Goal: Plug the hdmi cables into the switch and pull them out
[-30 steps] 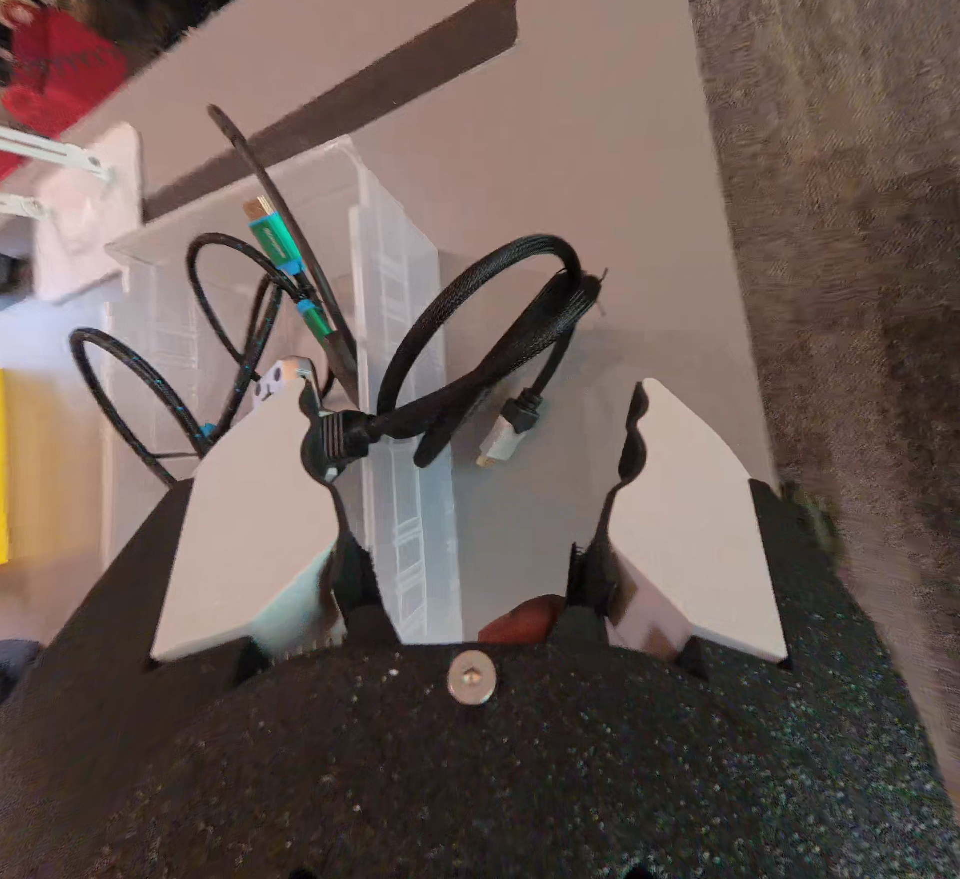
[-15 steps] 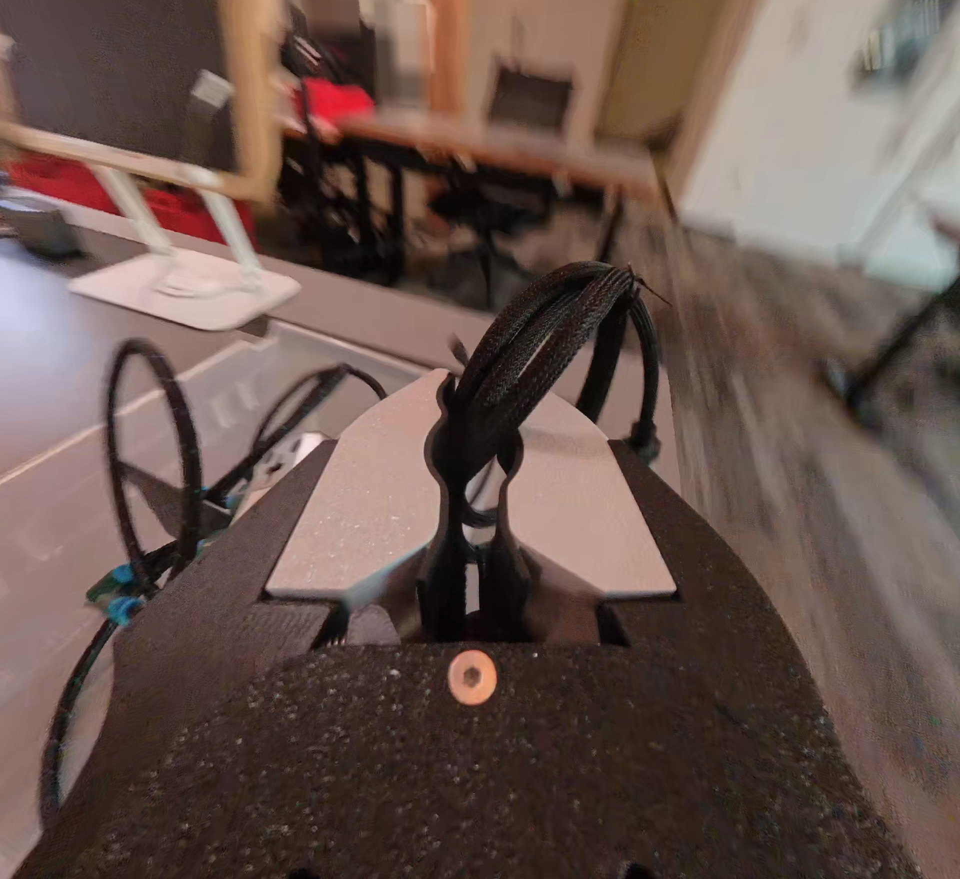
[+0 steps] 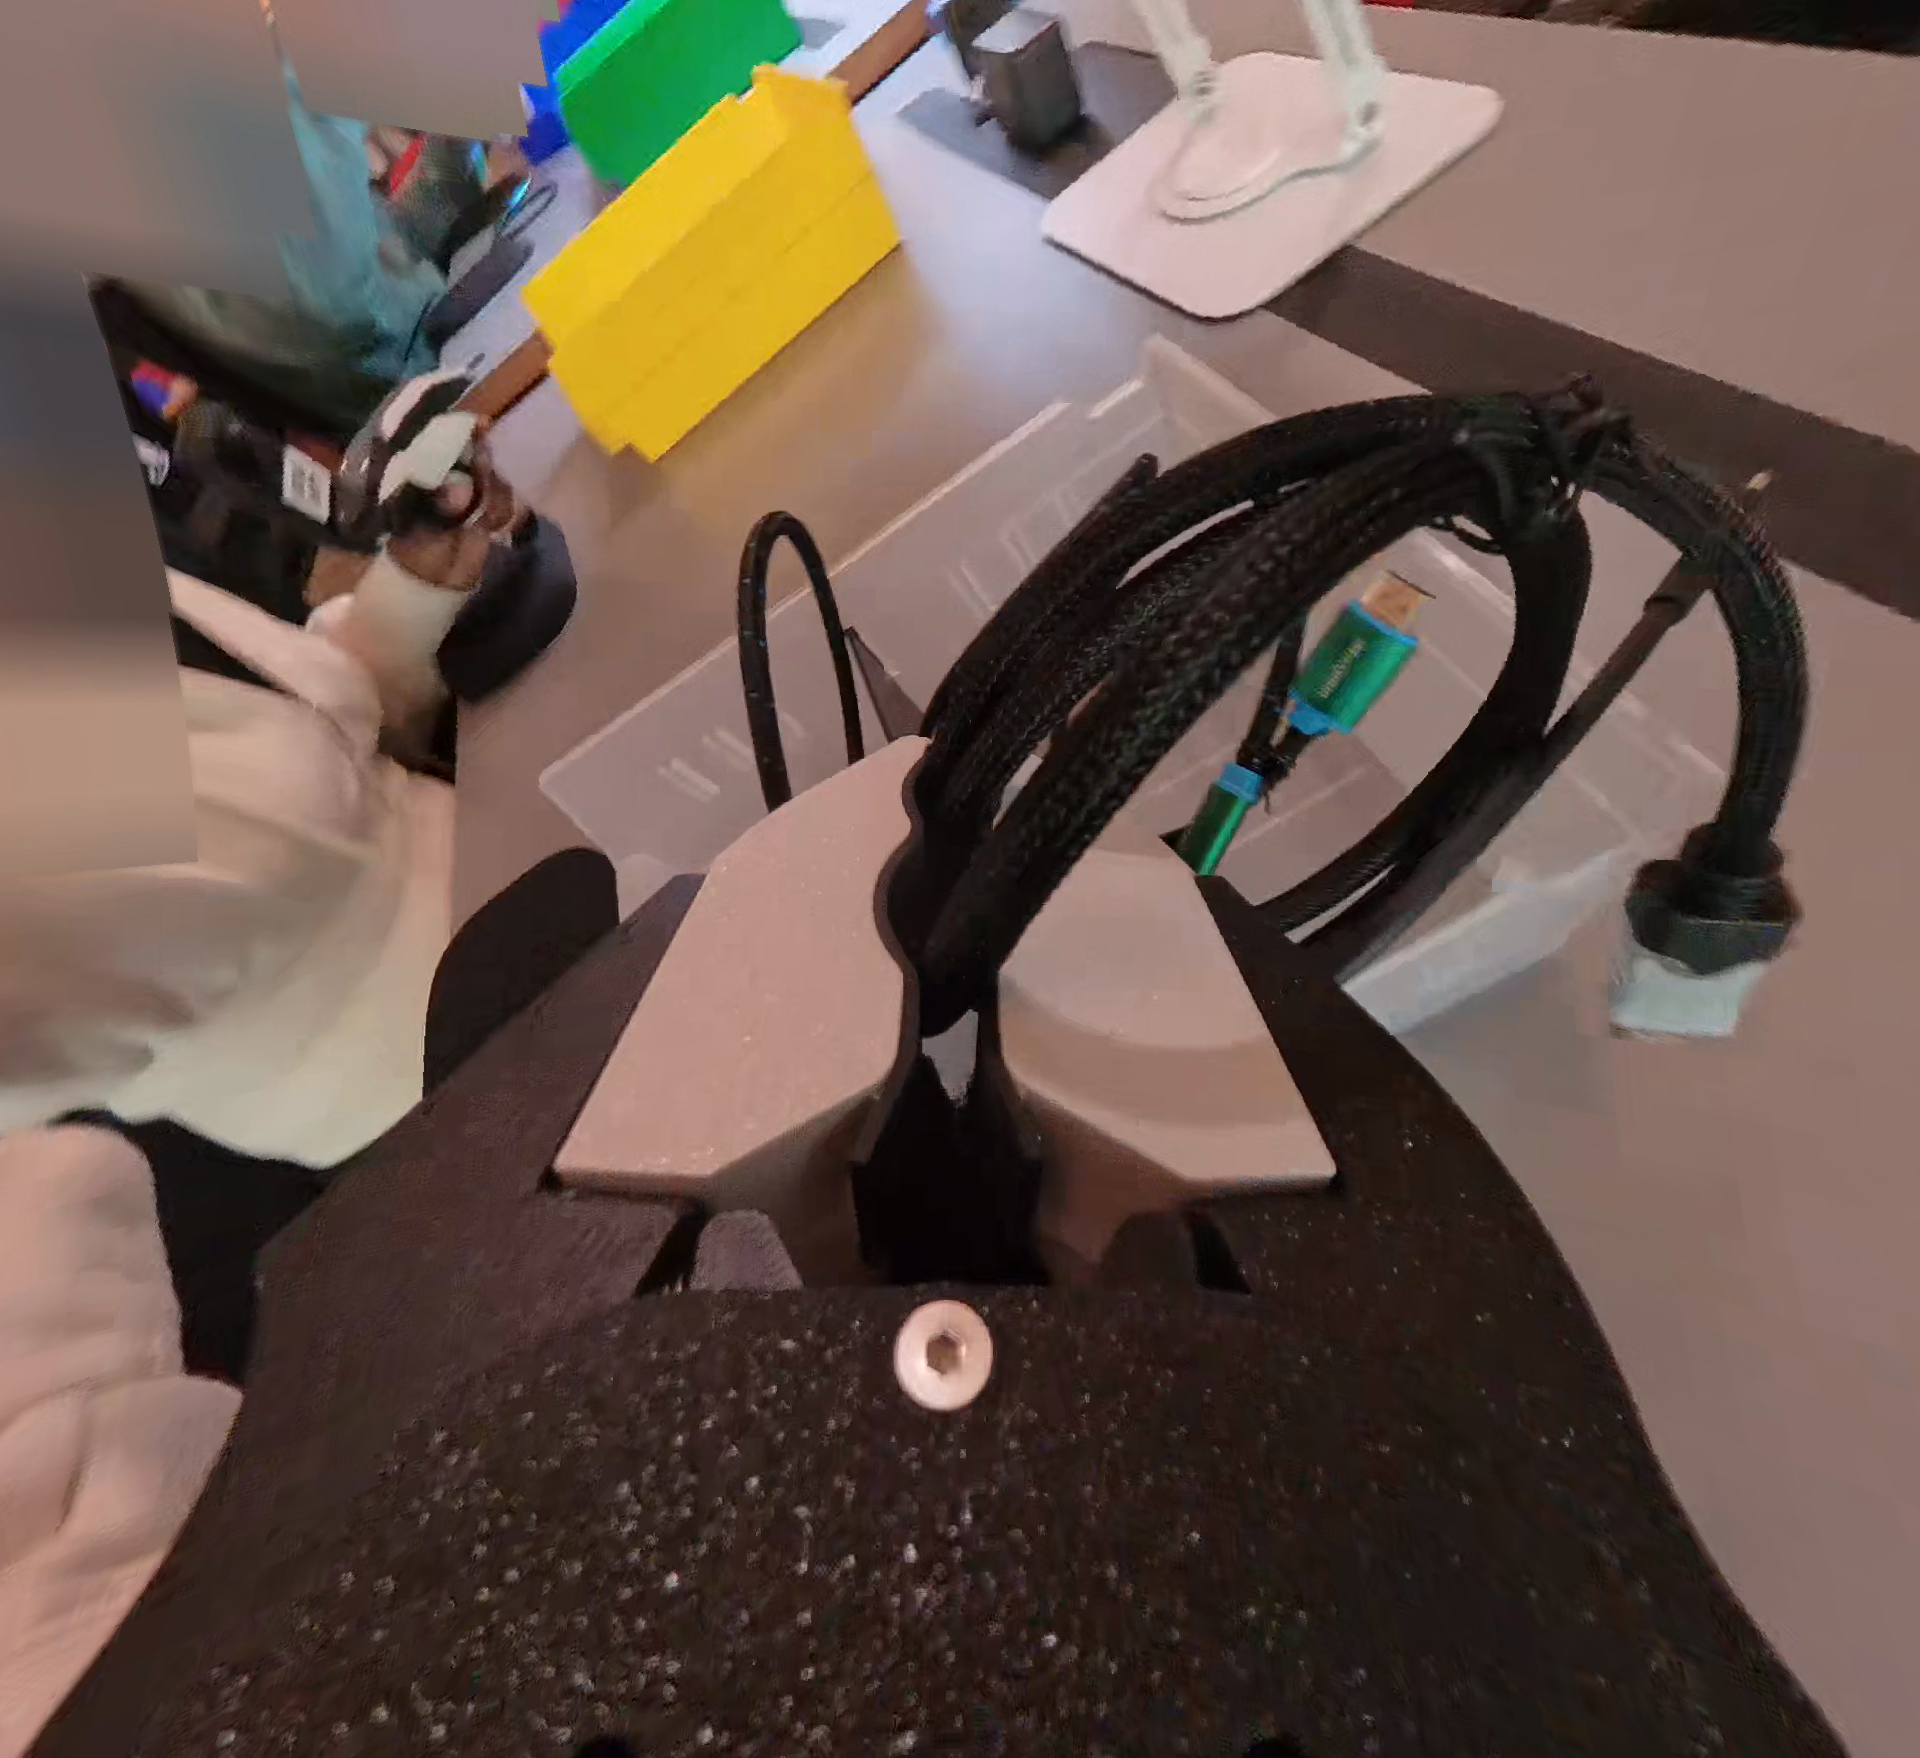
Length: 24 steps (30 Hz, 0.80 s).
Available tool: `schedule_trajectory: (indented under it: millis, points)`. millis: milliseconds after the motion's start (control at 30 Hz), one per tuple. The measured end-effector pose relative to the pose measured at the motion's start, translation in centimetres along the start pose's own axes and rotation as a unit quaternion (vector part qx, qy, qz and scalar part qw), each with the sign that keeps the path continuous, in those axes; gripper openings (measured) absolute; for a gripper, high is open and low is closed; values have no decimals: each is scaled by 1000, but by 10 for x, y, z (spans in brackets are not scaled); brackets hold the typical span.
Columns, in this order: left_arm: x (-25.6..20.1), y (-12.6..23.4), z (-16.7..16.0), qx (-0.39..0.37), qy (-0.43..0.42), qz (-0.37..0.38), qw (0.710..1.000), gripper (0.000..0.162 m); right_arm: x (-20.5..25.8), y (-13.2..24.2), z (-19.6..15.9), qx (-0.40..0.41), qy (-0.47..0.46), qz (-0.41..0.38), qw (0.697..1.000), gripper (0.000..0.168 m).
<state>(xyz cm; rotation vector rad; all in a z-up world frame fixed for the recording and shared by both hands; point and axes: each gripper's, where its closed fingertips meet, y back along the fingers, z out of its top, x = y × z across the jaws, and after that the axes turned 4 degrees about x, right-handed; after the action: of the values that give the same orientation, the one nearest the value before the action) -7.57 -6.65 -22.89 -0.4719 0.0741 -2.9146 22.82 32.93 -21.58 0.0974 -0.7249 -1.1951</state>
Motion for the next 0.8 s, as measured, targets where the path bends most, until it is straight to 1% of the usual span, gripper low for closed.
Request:
schedule_trajectory:
  millis: [33, 67, 133, 167, 267, 367, 400, 433, 467, 500, 567, 600, 633, 700, 733, 800]
  points:
    - [0, -1, -2, 2, 0, 1, 1000, 25, 4, -4, -1, 17, 6, 6, 1000, 4]
    - [-1, -1, -3, 5, 2, 0, 1000, 25, -1, -8, -7, 46, -21, -1, 999, 4]
    - [-4, -4, -5, 6, 5, -6, 1000, 25, -28, -13, -28, 114, -118, -55, 985, 7]
    - [-5, -5, -5, 5, 3, -10, 1000, 25, -34, -14, -34, 138, -126, -77, 979, 9]
    - [-9, -7, -6, 9, -13, -13, 1000, 25, -42, -18, -28, 141, -96, -160, 972, 12]
    - [-11, -7, -7, 10, -9, -20, 1000, 25, -44, -17, -24, 149, -70, -221, 961, 18]
    - [-12, -7, -7, 11, -8, -22, 1000, 25, -45, -13, -24, 156, -52, -249, 955, 29]
    - [-12, -7, -6, 13, -8, -23, 1000, 25, -52, -5, -23, 163, -30, -302, 939, 64]
    - [-12, -7, -5, 16, -9, -25, 1000, 25, -55, 2, -23, 174, -6, -336, 925, 74]
    - [-12, -7, -4, 17, -9, -28, 999, 25, -54, 5, -23, 181, 10, -351, 918, 78]
    - [-13, -6, -1, 20, -8, -34, 999, 26, -50, 13, -20, 183, 12, -375, 909, 89]
    - [-13, -6, 0, 25, -6, -34, 999, 26, -47, 18, -18, 182, 17, -387, 904, 92]
    - [-12, -5, 2, 31, -3, -33, 999, 26, -45, 23, -14, 176, 25, -406, 897, 104]
    - [-8, -3, 5, 37, 5, -27, 999, 29, -38, 38, -4, 156, 42, -453, 877, 118]
    - [-4, -2, 8, 38, 11, -20, 999, 34, -32, 49, -1, 151, 46, -490, 857, 120]
    - [7, 2, 12, 35, 30, 2, 999, 44, -7, 68, -1, 147, 57, -578, 800, 119]
